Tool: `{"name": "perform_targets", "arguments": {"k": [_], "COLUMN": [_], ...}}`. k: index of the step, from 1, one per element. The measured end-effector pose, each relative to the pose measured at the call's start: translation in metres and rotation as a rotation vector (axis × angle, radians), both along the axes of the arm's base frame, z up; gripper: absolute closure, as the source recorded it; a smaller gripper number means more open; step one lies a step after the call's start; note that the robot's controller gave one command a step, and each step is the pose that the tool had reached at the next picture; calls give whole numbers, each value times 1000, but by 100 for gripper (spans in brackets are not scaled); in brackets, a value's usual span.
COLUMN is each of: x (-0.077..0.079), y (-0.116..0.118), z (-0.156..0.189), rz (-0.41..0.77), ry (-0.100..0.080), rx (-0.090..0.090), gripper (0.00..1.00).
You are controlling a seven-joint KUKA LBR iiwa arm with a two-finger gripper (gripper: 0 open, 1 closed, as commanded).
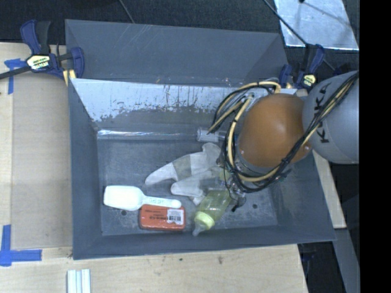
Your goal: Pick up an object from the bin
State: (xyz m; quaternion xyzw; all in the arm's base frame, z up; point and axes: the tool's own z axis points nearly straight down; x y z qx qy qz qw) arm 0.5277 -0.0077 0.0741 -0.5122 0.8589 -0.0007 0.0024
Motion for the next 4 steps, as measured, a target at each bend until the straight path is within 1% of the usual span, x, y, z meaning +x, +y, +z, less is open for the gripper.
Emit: {"name": "perform_targets", "arguments": {"k": [1, 2, 4], "x": [-2, -2, 0], "y": [0, 0, 0], "z": [10, 31, 62], "rz": [-1, 0, -1], "ry": [7, 8, 1], "rx": [0, 0, 0], "gripper": [100, 100, 100]}}
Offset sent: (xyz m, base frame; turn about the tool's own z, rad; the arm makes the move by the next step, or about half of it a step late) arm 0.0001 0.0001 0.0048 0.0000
